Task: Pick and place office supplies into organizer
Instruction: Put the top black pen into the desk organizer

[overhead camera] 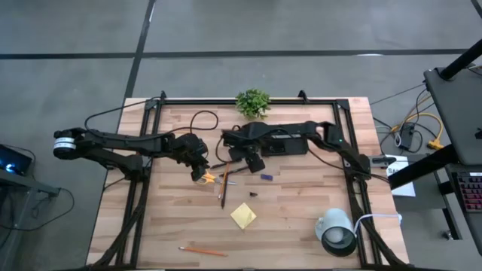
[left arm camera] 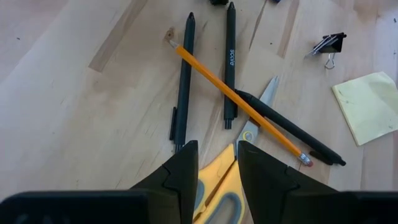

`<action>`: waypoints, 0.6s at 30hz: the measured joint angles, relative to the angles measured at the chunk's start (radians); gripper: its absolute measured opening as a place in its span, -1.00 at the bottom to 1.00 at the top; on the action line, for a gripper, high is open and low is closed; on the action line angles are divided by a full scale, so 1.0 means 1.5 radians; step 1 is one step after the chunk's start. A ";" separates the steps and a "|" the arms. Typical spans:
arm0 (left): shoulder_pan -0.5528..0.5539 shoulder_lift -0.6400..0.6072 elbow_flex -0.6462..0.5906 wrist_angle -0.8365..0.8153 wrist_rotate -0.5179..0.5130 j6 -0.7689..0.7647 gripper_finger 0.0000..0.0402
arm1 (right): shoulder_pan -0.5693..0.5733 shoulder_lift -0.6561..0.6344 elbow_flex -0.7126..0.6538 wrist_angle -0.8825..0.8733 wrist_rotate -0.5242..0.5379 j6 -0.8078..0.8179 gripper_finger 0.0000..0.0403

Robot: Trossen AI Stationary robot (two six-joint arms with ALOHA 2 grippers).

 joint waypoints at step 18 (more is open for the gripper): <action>0.002 0.058 -0.008 0.047 0.008 0.240 -0.52 | 0.044 -0.060 0.105 -0.097 0.058 0.091 -0.20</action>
